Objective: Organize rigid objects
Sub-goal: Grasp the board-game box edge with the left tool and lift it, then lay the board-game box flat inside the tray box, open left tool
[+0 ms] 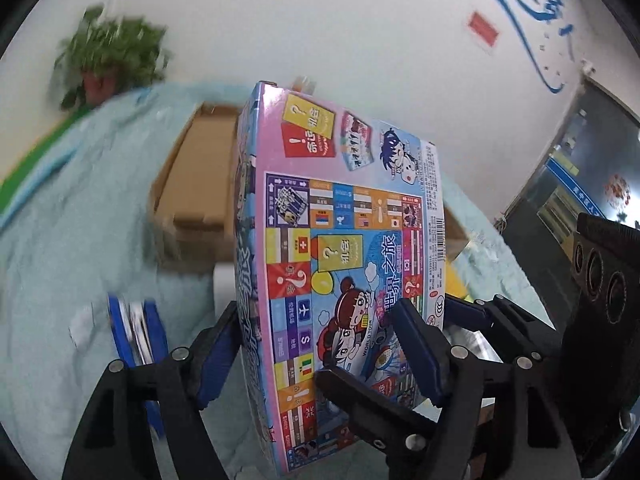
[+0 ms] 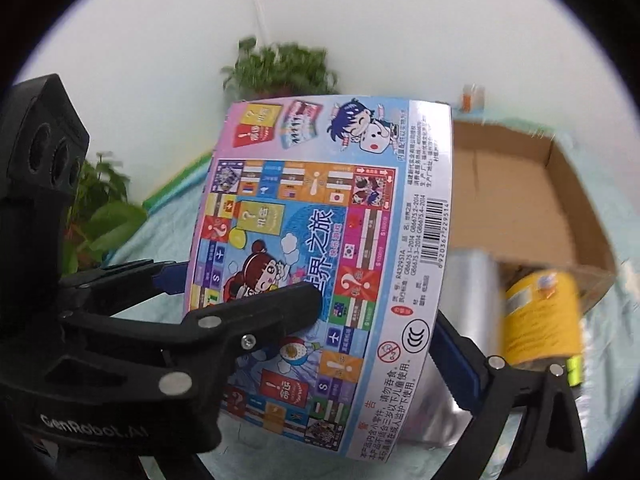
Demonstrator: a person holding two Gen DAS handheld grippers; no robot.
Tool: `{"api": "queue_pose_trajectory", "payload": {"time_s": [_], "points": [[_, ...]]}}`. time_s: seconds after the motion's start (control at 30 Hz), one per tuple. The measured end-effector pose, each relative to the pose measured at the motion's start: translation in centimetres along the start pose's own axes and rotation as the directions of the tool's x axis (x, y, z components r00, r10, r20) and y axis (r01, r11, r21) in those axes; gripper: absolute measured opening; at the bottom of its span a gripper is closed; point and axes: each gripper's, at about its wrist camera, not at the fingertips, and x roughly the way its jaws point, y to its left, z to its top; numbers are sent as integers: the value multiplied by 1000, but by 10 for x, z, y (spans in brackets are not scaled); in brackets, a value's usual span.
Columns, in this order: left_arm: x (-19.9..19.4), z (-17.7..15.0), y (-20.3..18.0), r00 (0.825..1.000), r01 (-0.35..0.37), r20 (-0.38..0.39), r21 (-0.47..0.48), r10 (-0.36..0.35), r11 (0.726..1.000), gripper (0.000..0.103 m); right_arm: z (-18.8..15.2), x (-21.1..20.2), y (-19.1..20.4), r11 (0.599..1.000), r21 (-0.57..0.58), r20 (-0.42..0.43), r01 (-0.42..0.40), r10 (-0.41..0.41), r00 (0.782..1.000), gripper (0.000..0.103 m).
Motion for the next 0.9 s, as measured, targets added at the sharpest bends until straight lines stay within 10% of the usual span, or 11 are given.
{"api": "queue_pose_trajectory", "payload": {"time_s": [0.43,0.9], "points": [[-46,136,-84,966,37,238,254,-99,966,72,109,-83,-44,991,8,310,137,-133,941,98],[41,240,-50,991,-9,136,179,-16,984,72,176,-4,-82,997,58,141,55,-62,988,96]]}}
